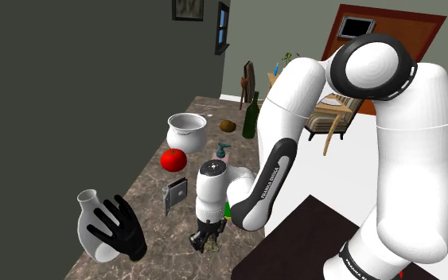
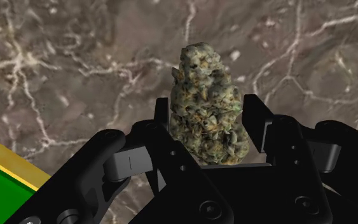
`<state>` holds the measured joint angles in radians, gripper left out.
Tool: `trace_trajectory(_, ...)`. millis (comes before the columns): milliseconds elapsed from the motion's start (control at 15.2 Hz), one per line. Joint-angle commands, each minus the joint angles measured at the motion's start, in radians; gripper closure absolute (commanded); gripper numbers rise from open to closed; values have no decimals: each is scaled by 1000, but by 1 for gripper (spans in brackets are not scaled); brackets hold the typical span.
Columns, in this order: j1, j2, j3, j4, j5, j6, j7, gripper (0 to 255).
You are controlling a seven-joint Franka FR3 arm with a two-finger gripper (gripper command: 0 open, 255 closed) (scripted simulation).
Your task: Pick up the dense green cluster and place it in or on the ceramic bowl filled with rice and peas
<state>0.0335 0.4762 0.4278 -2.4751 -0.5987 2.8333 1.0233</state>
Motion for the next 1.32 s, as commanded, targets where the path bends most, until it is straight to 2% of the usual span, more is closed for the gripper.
trace_trajectory(0, 0, 0, 0, 0, 0, 0, 0, 255)
trace_trajectory(396, 0, 0, 0, 0, 0, 0, 0, 255)
trace_trajectory(858, -101, -106, 126, -39, 118, -69, -88, 255)
trace_trajectory(1254, -187, -201, 239, -62, 246, -130, -180, 255)
